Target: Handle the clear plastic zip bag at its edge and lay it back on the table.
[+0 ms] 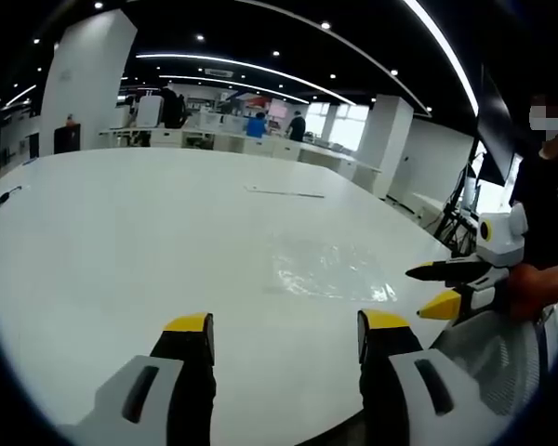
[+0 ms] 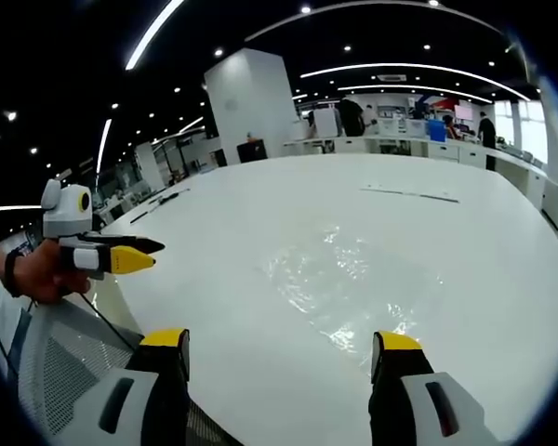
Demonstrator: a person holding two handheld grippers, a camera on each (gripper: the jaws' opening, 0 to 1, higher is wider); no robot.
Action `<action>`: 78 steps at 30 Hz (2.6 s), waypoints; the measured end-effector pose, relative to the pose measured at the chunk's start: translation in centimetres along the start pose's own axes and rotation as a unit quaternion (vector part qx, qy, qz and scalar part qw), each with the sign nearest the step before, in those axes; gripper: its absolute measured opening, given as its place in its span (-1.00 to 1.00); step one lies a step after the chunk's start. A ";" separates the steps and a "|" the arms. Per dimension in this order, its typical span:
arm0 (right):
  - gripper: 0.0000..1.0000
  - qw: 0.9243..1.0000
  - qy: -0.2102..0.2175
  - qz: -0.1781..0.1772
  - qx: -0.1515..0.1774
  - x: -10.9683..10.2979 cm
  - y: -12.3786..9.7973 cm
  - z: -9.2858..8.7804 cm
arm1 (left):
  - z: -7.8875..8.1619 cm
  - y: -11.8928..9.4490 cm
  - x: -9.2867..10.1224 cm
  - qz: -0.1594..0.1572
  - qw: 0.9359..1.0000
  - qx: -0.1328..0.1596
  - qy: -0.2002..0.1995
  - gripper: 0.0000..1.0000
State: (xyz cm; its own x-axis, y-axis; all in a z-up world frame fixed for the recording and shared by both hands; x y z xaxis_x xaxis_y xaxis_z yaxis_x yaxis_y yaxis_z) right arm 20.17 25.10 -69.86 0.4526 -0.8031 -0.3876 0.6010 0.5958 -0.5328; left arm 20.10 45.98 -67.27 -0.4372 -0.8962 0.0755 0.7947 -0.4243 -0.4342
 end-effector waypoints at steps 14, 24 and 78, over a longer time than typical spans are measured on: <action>0.60 0.999 -0.028 0.012 -0.014 -0.5 3.4 1.8 | 0.1 0.0 0.0 -0.004 1.000 -0.001 -0.002 0.22; 0.59 0.999 -0.029 0.021 -0.016 -1.2 6.5 3.5 | 0.0 0.0 -0.6 0.001 1.000 0.002 -0.008 0.21; 0.08 0.992 -0.075 -0.089 -0.040 0.6 18.4 4.4 | -0.1 -0.3 -2.0 0.021 0.999 0.009 -0.046 0.11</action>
State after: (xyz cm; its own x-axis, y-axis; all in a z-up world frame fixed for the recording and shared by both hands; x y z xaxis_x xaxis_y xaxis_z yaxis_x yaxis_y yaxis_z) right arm 34.39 35.64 -76.60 0.4406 -0.8817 -0.1685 0.6284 0.4370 -0.6436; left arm 20.69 47.95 -67.33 -0.3641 -0.9207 0.1408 0.8192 -0.3885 -0.4218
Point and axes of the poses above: the point that each gripper's makers call its tool centre point, and the gripper's own axes: y roughly forward along the fingers, x roughly to its right, z roughly out of its top, the point moved 2 cm from there along -y, roughly backward along the fingers, and after that the axes turned 13 degrees about y, right-handed, at the moved point
